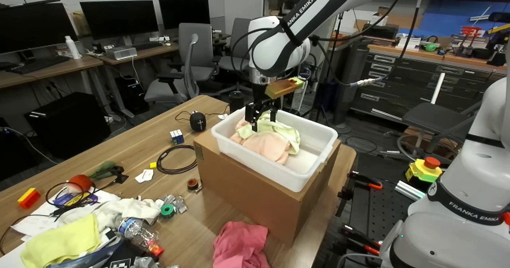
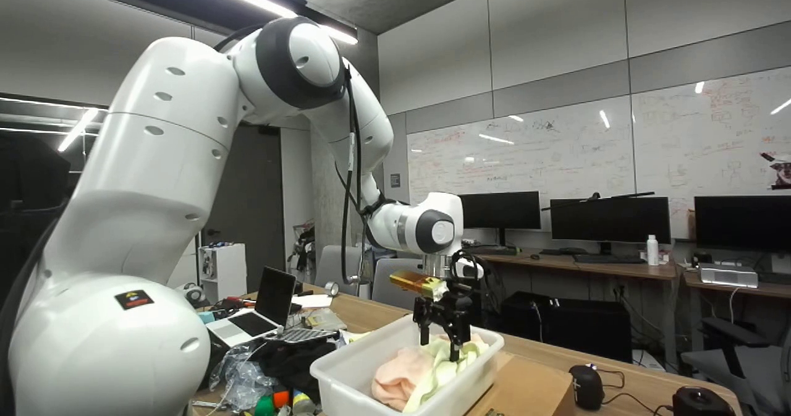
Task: Remove the clothes from the box and put them on the table
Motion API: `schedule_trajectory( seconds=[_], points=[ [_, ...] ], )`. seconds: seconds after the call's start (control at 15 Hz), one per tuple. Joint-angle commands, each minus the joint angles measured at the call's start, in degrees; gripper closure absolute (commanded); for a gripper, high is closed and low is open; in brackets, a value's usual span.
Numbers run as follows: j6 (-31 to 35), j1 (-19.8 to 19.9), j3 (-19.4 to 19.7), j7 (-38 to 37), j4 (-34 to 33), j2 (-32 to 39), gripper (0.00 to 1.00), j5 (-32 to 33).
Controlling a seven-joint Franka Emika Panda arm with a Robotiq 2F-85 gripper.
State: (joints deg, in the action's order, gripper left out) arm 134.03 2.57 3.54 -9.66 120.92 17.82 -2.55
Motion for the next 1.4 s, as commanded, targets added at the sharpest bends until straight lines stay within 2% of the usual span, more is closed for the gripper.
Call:
schedule_trajectory(
  seconds=[0.0, 0.93, 1.0, 1.07, 1.33],
  points=[
    [1.78, -0.05, 0.69, -1.39, -1.19, 1.41, 0.0, -0.13],
    [4.62, 0.03, 0.56, -1.19, -0.7, 2.81, 0.0, -0.7],
    [5.25, 0.05, 0.54, -1.03, -0.6, 2.83, 0.25, -0.7],
    [5.7, 0.08, 0.49, -0.71, -0.51, 2.83, 0.26, -0.65],
    [6.89, 0.23, 0.38, -0.32, -0.43, 2.9, 0.58, -0.9]
  ],
)
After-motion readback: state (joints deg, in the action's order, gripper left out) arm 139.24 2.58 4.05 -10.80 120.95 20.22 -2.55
